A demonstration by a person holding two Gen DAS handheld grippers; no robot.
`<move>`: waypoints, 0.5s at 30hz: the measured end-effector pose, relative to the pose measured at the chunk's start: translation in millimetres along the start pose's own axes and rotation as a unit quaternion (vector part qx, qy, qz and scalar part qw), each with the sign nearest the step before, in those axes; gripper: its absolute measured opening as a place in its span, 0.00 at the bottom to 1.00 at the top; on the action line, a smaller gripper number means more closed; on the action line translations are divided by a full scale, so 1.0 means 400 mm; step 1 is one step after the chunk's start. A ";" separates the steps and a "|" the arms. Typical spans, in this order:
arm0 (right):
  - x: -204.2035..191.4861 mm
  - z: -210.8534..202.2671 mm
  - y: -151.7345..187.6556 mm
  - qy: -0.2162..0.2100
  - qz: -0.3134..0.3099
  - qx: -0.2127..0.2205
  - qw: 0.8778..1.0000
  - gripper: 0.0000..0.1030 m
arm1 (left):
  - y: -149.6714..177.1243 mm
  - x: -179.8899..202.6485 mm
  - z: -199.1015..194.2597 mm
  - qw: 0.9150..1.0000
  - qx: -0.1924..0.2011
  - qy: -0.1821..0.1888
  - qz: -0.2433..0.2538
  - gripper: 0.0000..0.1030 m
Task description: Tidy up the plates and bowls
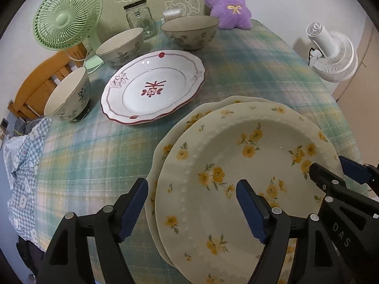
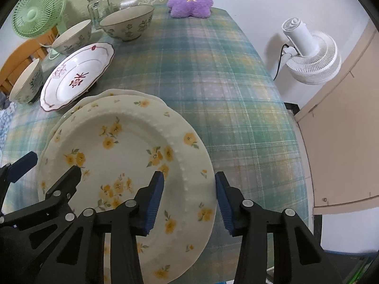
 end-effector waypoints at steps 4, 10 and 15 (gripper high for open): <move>-0.020 0.010 -0.012 0.006 -0.002 0.006 1.000 0.46 | -0.004 -0.007 -0.001 1.000 0.008 0.004 0.001 0.76; -0.013 0.012 -0.022 0.008 0.025 0.003 1.000 0.46 | -0.019 -0.026 -0.016 1.000 0.021 0.017 -0.004 0.76; -0.025 -0.023 -0.049 0.004 0.029 0.022 0.999 0.61 | -0.035 -0.054 -0.047 0.999 0.037 0.030 -0.002 0.78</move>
Point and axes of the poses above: each gripper's, at about its wrist camera, not at the fingertips, and z roughly the way its jaws point, x to its right, y to its underside, the point moved 4 cm from there along z, roughly the way its jaws point, and after that the axes turned 2 degrees about -z, right-handed, at the moved point
